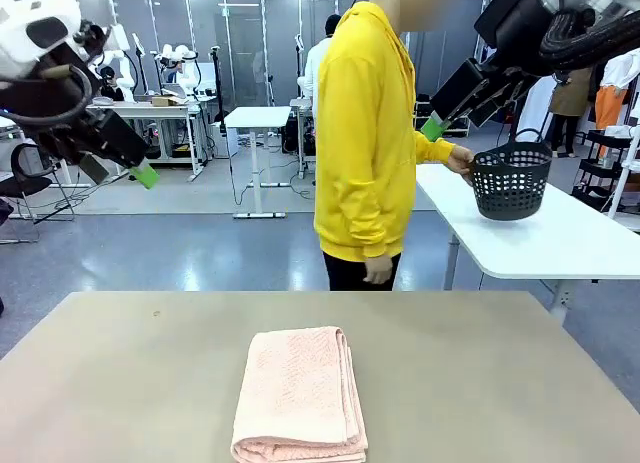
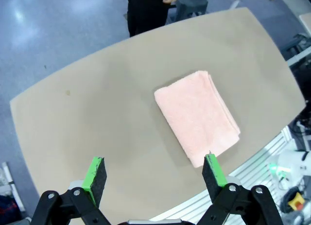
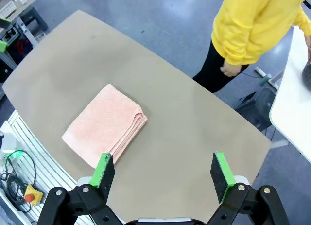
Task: Fold the towel.
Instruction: Pick up the 100 cm Hotel Towel and place it on the left side of the table.
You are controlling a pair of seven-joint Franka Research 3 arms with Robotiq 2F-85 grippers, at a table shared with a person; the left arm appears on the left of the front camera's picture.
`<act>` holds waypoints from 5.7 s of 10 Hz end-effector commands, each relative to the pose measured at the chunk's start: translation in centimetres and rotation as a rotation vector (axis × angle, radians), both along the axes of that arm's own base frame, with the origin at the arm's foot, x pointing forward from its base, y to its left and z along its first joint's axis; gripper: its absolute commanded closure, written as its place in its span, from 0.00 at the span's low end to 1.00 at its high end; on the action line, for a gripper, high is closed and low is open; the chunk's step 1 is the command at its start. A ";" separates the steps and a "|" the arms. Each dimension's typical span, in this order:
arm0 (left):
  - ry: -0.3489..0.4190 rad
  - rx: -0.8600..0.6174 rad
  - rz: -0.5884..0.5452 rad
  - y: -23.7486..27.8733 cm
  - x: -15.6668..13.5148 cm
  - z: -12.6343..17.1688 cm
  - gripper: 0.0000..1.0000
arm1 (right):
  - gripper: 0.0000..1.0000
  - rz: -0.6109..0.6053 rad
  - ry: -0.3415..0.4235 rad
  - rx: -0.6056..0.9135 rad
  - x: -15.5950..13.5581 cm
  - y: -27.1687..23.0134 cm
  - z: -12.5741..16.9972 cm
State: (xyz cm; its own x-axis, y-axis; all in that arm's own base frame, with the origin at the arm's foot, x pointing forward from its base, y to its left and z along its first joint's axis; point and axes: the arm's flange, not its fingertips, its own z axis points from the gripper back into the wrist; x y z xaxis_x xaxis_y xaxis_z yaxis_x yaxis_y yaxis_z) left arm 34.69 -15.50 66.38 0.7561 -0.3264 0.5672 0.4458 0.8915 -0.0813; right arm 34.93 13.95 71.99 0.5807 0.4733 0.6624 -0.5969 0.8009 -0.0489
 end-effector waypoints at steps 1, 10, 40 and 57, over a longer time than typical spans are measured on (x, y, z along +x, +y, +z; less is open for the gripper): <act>0.039 -0.086 0.029 -1.2 0.5 -3.2 0.00 | 0.00 -0.003 0.008 -0.004 0.1 -0.1 0.3; 0.356 -0.388 0.034 -3.6 5.0 -23.3 0.00 | 0.00 -0.003 0.008 -0.004 0.1 -0.1 0.3; 0.492 -0.680 0.118 -8.4 7.8 -40.2 0.74 | 0.00 -0.003 0.008 -0.004 0.1 -0.1 0.3; 0.474 -0.610 0.114 3.4 7.6 -32.0 0.85 | 0.00 -0.003 0.008 -0.004 0.1 -0.1 0.3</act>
